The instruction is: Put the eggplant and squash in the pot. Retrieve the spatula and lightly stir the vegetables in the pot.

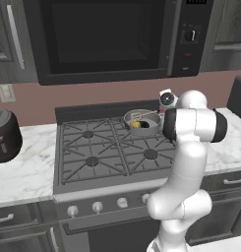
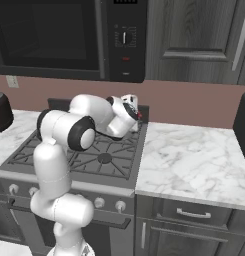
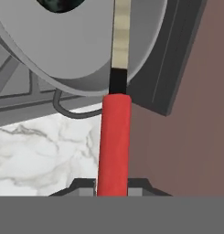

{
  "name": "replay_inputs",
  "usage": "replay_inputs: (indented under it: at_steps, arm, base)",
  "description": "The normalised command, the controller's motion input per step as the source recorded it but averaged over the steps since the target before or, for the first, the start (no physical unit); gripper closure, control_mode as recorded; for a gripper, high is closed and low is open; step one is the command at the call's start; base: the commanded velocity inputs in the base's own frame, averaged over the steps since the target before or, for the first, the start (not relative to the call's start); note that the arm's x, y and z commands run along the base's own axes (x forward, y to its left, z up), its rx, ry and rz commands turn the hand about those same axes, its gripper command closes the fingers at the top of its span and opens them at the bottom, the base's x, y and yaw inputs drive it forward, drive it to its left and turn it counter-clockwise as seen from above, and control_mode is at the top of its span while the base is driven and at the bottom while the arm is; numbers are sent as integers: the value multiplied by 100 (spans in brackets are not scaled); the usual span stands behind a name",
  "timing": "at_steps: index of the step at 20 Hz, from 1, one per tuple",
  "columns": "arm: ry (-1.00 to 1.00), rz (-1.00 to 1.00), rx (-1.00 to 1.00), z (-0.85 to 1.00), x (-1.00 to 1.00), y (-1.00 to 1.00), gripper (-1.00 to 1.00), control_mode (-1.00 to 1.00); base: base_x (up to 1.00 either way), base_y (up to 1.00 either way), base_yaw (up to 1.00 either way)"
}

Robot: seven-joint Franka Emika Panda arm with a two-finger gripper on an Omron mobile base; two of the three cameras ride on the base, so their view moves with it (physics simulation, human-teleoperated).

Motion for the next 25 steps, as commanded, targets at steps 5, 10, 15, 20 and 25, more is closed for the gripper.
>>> replay_inputs:
  at_steps: [5,10,15,20,25]
  arm:
    - [1,0,-17,-3,5,-48,100,-100]
    - [7,0,-25,0,21,-56,100,-100]
    - [8,0,-18,0,24,-34,100,-100]
    - [4,1,-4,18,8,1,100,-100]
    - [5,13,0,26,-17,30,100,-100]
  base:
    - [0,0,0]
    - [0,0,0]
    - [0,0,0]
    - [0,0,0]
    - [0,0,0]
